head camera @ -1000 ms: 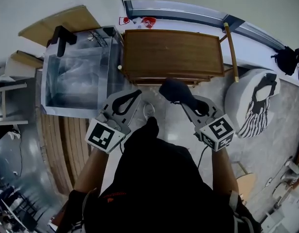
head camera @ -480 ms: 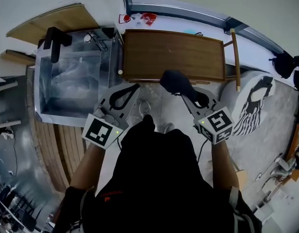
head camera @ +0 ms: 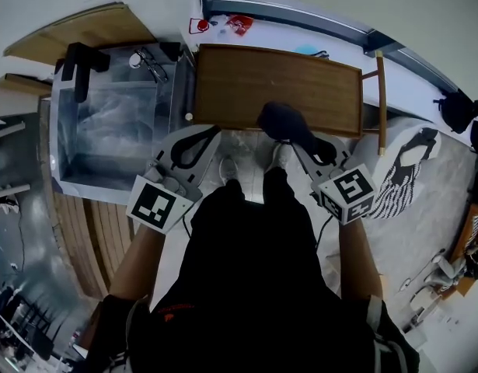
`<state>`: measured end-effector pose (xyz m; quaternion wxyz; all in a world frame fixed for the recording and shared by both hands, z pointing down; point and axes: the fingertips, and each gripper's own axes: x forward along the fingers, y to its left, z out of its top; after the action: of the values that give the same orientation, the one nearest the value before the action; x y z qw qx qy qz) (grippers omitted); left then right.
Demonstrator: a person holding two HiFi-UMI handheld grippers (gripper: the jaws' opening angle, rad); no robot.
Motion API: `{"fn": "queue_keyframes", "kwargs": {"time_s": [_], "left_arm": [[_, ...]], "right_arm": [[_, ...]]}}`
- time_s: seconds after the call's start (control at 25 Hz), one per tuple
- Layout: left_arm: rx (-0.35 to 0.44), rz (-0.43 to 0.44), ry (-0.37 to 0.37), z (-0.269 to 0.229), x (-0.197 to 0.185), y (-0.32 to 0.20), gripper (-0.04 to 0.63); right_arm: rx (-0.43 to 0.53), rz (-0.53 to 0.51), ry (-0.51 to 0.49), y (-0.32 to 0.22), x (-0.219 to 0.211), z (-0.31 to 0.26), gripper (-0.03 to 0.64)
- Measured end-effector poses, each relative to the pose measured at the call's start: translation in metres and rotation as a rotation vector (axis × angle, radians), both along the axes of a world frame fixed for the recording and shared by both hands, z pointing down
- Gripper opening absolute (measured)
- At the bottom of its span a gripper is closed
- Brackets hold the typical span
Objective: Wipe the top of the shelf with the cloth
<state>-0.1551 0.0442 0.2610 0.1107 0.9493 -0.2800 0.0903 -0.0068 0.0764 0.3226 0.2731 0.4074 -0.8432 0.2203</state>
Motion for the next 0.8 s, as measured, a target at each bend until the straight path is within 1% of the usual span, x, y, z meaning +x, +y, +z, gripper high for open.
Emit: {"fn": "queue_keyframes", "kwargs": {"time_s": [0.16,0.24,0.4,0.64,0.8], "left_arm": [[-0.004,-0.029,-0.017,0.001,0.017,-0.01,0.02],[-0.015,-0.056,-0.026,0.004,0.027,-0.015,0.02],[-0.033,-0.133,-0.035,0.008,0.053,-0.024,0.02],[-0.045,-0.227,-0.076,0.007,0.1,-0.028,0.02],[-0.053,-0.309,-0.08,0.009,0.12,-0.032,0.02]], "right_arm": [[-0.015,-0.026,-0.013,-0.012,0.017,0.007,0.06],[-0.008,-0.048,-0.028,-0.02,0.026,0.009,0.06],[0.012,-0.098,-0.059,-0.037,0.047,0.01,0.06],[0.024,-0.184,-0.103,-0.054,0.088,0.008,0.06],[0.041,-0.241,-0.117,-0.065,0.111,0.009,0.06]]}}
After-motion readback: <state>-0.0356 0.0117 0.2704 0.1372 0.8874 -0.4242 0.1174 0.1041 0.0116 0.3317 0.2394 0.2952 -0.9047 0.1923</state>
